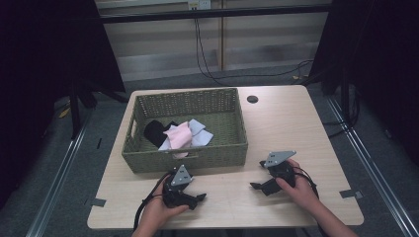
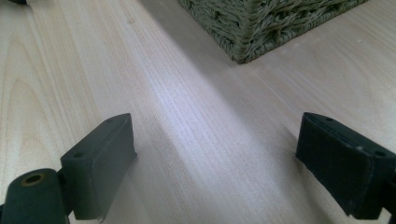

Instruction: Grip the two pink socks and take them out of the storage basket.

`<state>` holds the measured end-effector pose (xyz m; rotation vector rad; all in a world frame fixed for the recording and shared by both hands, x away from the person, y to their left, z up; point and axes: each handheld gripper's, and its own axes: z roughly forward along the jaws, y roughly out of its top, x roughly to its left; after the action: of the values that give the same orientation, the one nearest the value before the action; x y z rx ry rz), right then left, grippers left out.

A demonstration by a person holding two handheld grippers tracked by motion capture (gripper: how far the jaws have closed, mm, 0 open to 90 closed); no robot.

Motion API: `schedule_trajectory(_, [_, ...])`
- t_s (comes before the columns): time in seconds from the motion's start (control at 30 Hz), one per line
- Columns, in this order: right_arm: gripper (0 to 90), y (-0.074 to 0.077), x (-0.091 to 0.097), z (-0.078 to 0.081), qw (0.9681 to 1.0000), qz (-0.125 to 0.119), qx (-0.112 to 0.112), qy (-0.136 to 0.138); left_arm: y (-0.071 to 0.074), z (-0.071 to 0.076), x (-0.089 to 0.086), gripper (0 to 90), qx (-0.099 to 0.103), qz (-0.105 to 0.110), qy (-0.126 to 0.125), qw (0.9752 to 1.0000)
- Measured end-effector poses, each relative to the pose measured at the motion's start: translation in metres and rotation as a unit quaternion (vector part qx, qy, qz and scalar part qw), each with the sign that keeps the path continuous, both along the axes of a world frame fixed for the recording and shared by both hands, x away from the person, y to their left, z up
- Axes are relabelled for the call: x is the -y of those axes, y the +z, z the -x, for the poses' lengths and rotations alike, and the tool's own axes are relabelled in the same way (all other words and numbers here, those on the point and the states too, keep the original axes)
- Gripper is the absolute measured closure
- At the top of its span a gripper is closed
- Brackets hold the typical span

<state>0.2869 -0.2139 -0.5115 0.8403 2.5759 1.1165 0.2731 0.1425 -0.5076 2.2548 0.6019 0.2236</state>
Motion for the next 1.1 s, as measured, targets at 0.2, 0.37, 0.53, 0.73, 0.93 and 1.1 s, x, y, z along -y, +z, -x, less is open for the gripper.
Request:
schedule_trajectory(0.2, [10.6,0.000,0.000,0.000,1.0000,0.000,-0.001,0.000,0.000,0.001,0.000,17.8,0.001,-0.003,0.006,1.0000])
schedule_trajectory(0.37, [10.7,0.000,0.000,0.000,1.0000,0.000,-0.001,0.000,0.006,0.002,0.002,22.7,-0.002,-0.023,0.002,0.9997])
schedule_trajectory(0.53, [10.7,0.000,0.000,0.000,1.0000,0.000,-0.001,0.000,0.022,0.000,0.003,23.3,-0.016,-0.028,-0.003,0.9995])
schedule_trajectory(0.73, [10.7,0.000,0.000,0.000,1.0000,0.000,-0.001,0.000,0.042,-0.004,0.003,24.1,-0.031,-0.019,-0.001,0.9993])
schedule_trajectory(0.93, [10.7,0.000,0.000,0.000,1.0000,0.000,-0.001,0.000,0.066,-0.009,0.004,24.1,-0.044,-0.004,-0.011,0.9990])
schedule_trajectory(1.1, [10.7,0.000,0.000,0.000,1.0000,0.000,-0.001,0.000,0.085,-0.015,0.003,24.2,-0.040,0.000,-0.007,0.9992])
